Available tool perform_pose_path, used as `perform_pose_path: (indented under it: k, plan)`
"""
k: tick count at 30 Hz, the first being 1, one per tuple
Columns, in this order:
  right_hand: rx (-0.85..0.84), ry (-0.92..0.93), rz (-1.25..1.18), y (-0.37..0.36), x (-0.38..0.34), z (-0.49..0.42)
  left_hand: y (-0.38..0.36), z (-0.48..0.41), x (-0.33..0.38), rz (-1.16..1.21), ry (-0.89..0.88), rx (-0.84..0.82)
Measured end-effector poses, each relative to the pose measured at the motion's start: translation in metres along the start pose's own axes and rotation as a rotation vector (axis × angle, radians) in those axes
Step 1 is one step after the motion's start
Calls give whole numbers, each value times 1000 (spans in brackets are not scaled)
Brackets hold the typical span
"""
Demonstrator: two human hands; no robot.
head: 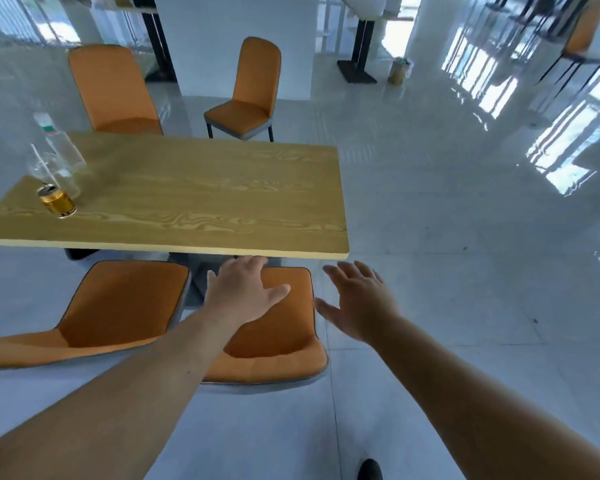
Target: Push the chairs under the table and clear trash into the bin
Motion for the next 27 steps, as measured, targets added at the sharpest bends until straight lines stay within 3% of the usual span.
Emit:
perform_pose_path:
  k: [8, 14, 20, 27]
  plan:
    - [342, -58, 13, 191, 168, -40, 148, -94, 211, -91, -236, 408]
    - [445, -55, 11, 296, 295, -66, 212, -159, 351, -85, -282, 515]
    - [503, -63, 22, 361, 388, -130, 253, -238, 421, -69, -261, 532]
    - [533, -63, 86, 410, 468, -267, 308, -387, 451, -78, -240, 590]
Point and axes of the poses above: each hand's wrist, its own z-axis away from the middle knuckle, its own y-axis out of the back of the hand, x = y × z, the point moved 1 cm from there along -z, towards the middle knuckle, and after that the axes turned 8 degrees about -x, right-handed, at the moved point
